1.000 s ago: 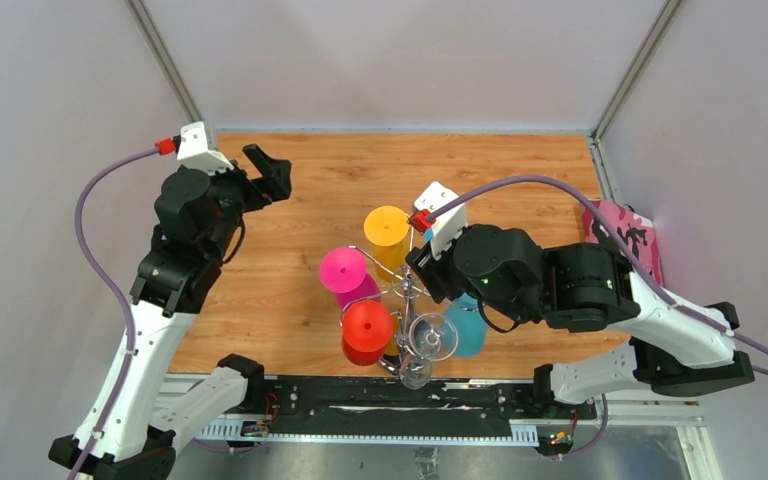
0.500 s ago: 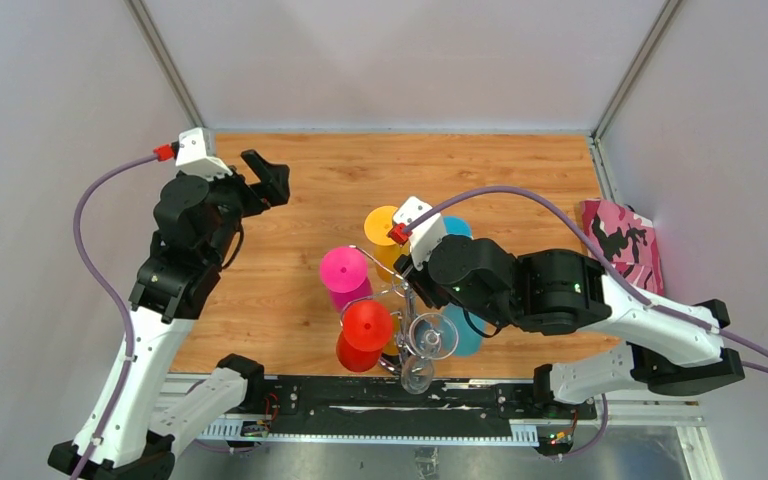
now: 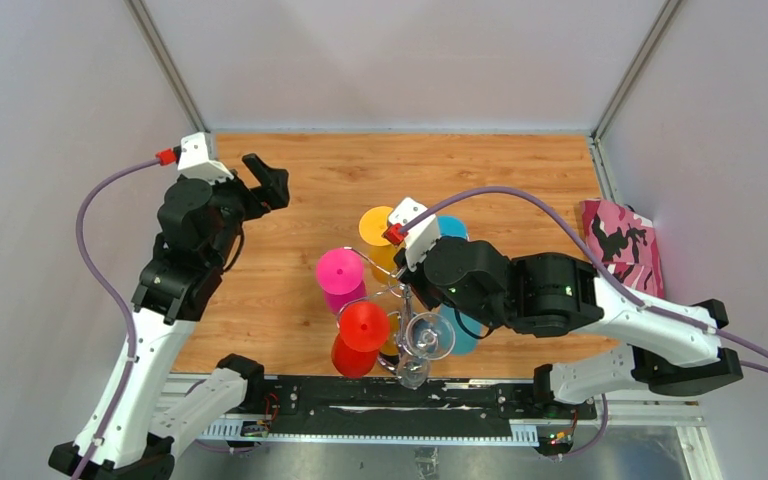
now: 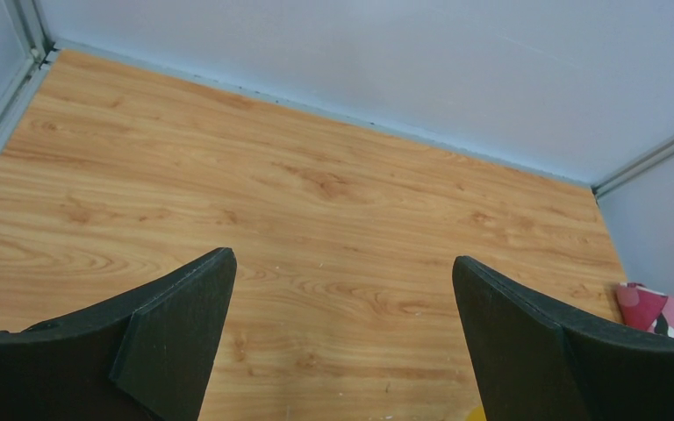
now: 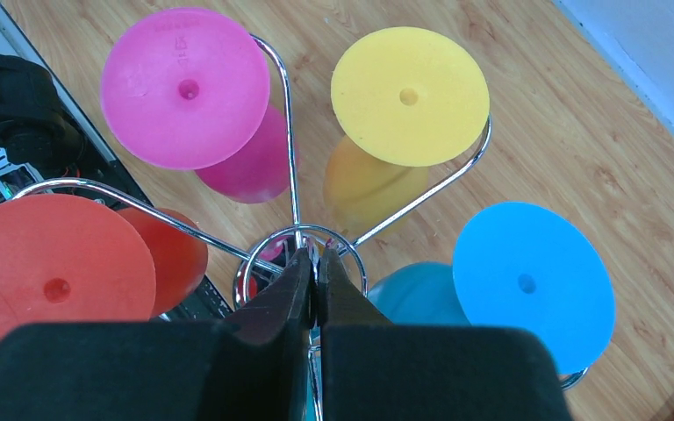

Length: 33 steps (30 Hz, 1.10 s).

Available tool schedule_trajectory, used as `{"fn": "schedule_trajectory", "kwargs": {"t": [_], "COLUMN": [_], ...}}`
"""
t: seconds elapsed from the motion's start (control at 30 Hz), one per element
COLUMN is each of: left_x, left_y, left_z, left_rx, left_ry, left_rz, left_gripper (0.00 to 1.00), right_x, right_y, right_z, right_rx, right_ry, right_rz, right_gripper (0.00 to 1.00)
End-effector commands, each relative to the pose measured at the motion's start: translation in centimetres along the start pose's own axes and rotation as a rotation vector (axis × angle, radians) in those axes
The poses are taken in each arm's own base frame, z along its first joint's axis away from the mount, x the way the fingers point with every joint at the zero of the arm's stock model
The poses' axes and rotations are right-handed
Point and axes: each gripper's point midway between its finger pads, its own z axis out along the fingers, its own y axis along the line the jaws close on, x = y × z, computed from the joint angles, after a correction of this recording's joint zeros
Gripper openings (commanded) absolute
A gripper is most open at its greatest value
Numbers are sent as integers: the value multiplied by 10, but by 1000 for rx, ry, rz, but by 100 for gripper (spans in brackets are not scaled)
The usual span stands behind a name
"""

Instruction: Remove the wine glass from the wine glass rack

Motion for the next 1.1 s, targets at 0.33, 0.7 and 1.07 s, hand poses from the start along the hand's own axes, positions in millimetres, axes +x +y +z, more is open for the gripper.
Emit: {"fn": "schedule_trajectory", "kwargs": {"t": [0.33, 0.7, 1.07], "left_x": [-5, -19, -20], "left_y": [-1, -6, 0], "left_z": [1, 7, 8], "left_rx": [-5, -4, -34], "left_ry": [-16, -40, -49], "left_rz": [-4, 4, 39], "left_gripper": [100, 98, 98], "right_x": [-23, -55, -74], "right_y": [-41, -58, -93], "right_z": [-15, -5, 18], "right_rx": [176, 203, 253], "right_ry": [-106, -160, -164], "right_rz": [2, 14, 53], "right_gripper": [0, 0, 0]}}
